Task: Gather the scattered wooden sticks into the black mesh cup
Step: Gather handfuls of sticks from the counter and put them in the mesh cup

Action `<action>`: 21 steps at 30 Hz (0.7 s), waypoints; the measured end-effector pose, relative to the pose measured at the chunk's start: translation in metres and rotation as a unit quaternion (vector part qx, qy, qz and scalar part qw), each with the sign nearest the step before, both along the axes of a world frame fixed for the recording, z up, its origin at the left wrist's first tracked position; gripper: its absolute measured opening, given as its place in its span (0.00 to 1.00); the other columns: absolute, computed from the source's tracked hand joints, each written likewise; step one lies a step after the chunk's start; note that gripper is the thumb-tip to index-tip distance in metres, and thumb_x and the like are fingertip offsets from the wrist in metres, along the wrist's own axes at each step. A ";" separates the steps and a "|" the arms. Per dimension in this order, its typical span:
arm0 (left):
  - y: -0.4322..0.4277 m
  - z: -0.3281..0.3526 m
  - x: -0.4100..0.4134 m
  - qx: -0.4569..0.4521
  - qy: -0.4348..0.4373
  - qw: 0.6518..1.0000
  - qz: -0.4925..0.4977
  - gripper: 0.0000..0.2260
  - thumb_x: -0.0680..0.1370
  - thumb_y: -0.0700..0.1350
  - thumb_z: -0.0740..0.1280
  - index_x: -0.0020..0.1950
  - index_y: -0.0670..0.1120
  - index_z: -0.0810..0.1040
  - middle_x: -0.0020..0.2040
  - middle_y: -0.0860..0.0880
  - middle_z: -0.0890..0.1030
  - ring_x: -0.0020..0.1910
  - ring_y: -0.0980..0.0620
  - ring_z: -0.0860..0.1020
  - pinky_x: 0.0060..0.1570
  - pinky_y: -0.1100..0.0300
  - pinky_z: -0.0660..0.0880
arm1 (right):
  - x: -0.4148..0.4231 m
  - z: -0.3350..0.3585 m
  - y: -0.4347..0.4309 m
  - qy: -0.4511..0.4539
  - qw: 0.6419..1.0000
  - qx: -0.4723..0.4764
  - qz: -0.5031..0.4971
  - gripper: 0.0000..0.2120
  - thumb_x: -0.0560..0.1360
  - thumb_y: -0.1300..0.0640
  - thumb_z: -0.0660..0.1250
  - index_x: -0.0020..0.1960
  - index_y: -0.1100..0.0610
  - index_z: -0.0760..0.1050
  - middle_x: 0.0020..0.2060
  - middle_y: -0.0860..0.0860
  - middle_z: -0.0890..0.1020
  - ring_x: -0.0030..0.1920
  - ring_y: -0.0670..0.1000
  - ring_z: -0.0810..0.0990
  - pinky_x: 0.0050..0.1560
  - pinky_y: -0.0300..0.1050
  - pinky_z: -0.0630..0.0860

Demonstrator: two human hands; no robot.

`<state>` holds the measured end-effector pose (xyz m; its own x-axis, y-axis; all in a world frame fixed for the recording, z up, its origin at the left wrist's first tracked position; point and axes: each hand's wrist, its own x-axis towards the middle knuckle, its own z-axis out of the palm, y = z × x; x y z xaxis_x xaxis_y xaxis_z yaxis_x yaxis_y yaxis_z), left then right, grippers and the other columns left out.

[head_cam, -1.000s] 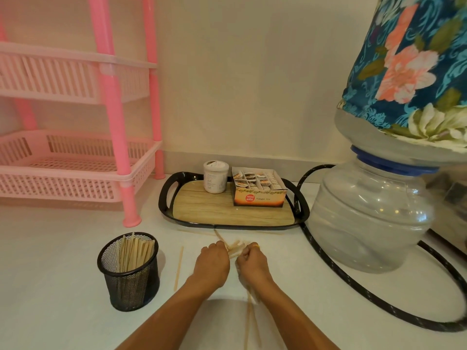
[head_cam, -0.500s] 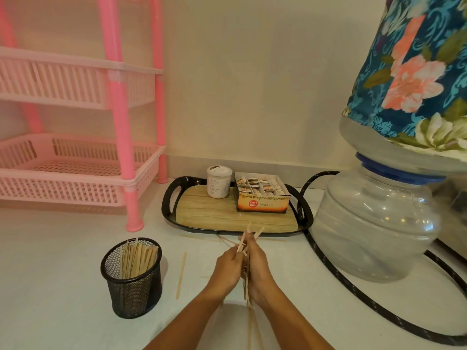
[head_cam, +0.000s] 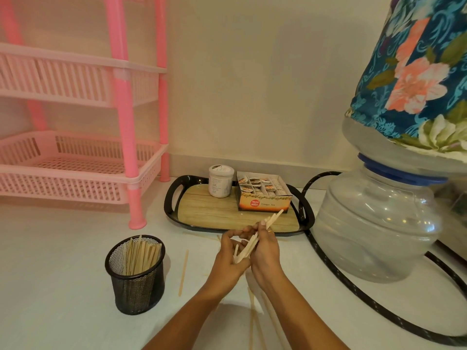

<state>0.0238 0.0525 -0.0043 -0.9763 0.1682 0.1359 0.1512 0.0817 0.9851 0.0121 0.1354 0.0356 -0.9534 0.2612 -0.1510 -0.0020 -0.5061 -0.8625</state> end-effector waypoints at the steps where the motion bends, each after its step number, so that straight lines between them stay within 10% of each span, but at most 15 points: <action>1: -0.001 0.000 0.000 -0.003 0.005 1.000 0.000 0.22 0.74 0.38 0.66 0.60 0.58 0.62 0.51 0.51 0.75 0.52 0.55 0.76 0.49 0.62 0.77 | 0.000 0.002 0.000 0.017 1.000 0.001 -0.001 0.13 0.80 0.53 0.56 0.40 0.55 0.72 0.29 0.49 0.79 0.29 0.46 0.79 0.29 0.40 0.75; 9: 0.002 0.000 0.003 -0.092 0.008 0.995 0.027 0.03 0.76 0.41 0.64 0.48 0.49 0.74 0.43 0.48 0.81 0.41 0.53 0.79 0.44 0.60 0.76 | 0.007 0.020 -0.008 0.108 0.992 0.048 0.041 0.16 0.76 0.49 0.61 0.33 0.55 0.70 0.19 0.45 0.66 0.21 0.42 0.63 0.22 0.33 0.63; 16: 0.008 0.006 0.006 -0.069 -0.012 0.996 0.056 0.10 0.78 0.39 0.61 0.37 0.47 0.75 0.36 0.47 0.79 0.38 0.49 0.78 0.38 0.62 0.72 | 0.021 0.028 -0.015 0.172 0.979 0.073 0.075 0.26 0.68 0.35 0.54 0.28 0.57 0.66 0.18 0.46 0.64 0.21 0.43 0.60 0.23 0.35 0.59; 21: 0.014 0.008 0.008 -0.034 -0.040 0.995 0.084 0.14 0.79 0.39 0.60 0.34 0.52 0.72 0.34 0.53 0.77 0.35 0.57 0.76 0.36 0.67 0.71 | 0.024 0.033 -0.018 0.173 0.978 0.078 0.089 0.26 0.79 0.45 0.49 0.26 0.56 0.64 0.18 0.46 0.65 0.21 0.43 0.62 0.24 0.36 0.60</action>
